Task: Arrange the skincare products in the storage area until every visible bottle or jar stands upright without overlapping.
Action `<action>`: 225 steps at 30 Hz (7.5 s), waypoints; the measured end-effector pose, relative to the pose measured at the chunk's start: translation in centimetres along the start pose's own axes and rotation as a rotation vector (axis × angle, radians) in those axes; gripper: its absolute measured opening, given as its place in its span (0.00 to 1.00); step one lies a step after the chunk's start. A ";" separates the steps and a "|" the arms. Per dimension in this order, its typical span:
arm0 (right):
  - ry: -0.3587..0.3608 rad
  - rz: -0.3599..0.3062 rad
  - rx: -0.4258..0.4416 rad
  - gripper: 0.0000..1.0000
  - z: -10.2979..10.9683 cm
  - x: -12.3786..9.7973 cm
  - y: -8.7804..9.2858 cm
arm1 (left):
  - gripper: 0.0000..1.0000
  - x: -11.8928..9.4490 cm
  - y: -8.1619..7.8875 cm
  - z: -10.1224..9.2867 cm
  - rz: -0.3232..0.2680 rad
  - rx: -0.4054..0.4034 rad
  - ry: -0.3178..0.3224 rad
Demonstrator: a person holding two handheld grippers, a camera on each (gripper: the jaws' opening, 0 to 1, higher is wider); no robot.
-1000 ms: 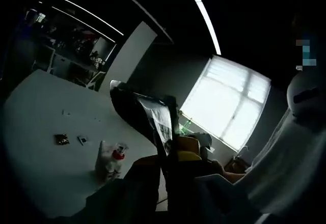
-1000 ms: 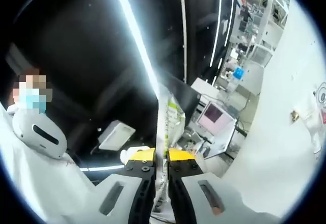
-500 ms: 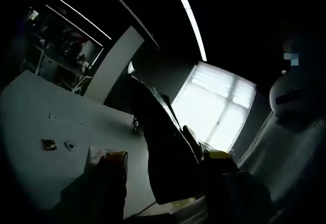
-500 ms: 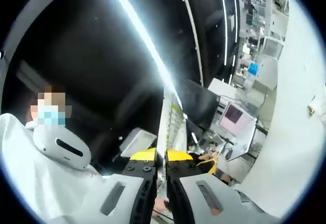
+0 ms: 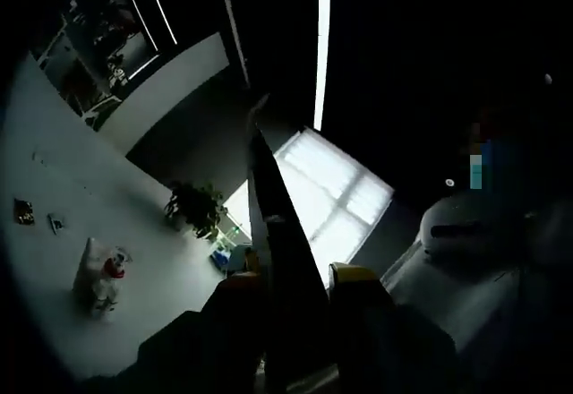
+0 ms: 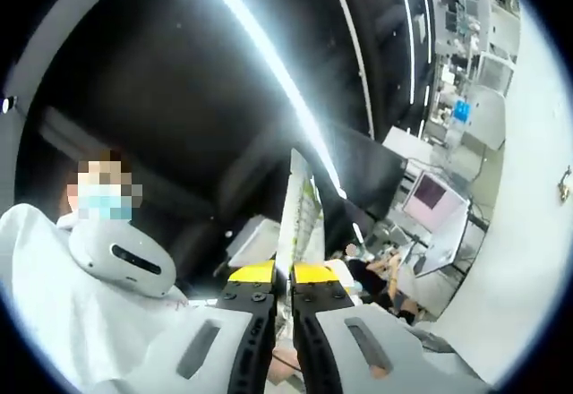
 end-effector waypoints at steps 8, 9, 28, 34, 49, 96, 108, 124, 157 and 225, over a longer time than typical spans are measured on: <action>0.093 0.039 -0.073 0.06 -1.3 -1.0 -0.3 | 0.05 -0.3 0.1 1.5 -0.001 0.023 -0.117; 0.093 0.037 -0.070 0.06 -1.2 -1.0 -0.3 | 0.04 -0.2 0.1 1.5 -0.002 0.024 -0.121; 0.241 -0.080 -0.087 0.14 -2.7 0.5 -1.4 | 0.00 0.4 -0.8 2.5 -0.097 0.094 -0.255; 0.268 -0.130 -0.020 0.04 -3.4 -0.2 -2.2 | 0.00 0.1 -0.4 2.9 -0.082 0.092 -0.274; 0.237 -0.059 -0.037 0.01 -2.8 -1.3 -3.2 | 0.21 -0.8 -2.6 2.9 -0.137 0.086 -0.259; 0.543 -0.191 0.024 0.01 -9.3 -2.1 4.3 | 0.03 -7.1 -0.7 8.9 -0.006 -0.159 -0.351; 0.656 -0.117 -0.151 0.17 -11.9 -2.2 6.0 | 0.00 -9.4 -1.3 11.5 -0.040 -0.194 -0.374; 0.806 0.111 -0.388 0.94 -12.9 -4.6 7.8 | 0.00 -9.0 -1.1 14.4 -0.078 -0.271 -0.367; 1.120 0.280 -0.631 1.00 -16.2 -15.0 11.3 | 0.00 -8.7 6.6 28.7 0.107 -0.338 -0.663; 1.149 0.375 -0.682 1.00 -16.9 -15.4 12.1 | 0.44 -11.9 9.4 37.3 0.391 0.010 -0.889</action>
Point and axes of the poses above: the point that each gripper's makers call its tool centre point, and the gripper's own axes: x roughly forward along the fingers, z roughly to its left, y roughly out of its underside, the point moved 1 cm from there along -x, roughly backward along the fingers, and after that the axes turned 5 degrees about -z, right-handed, at the moved point
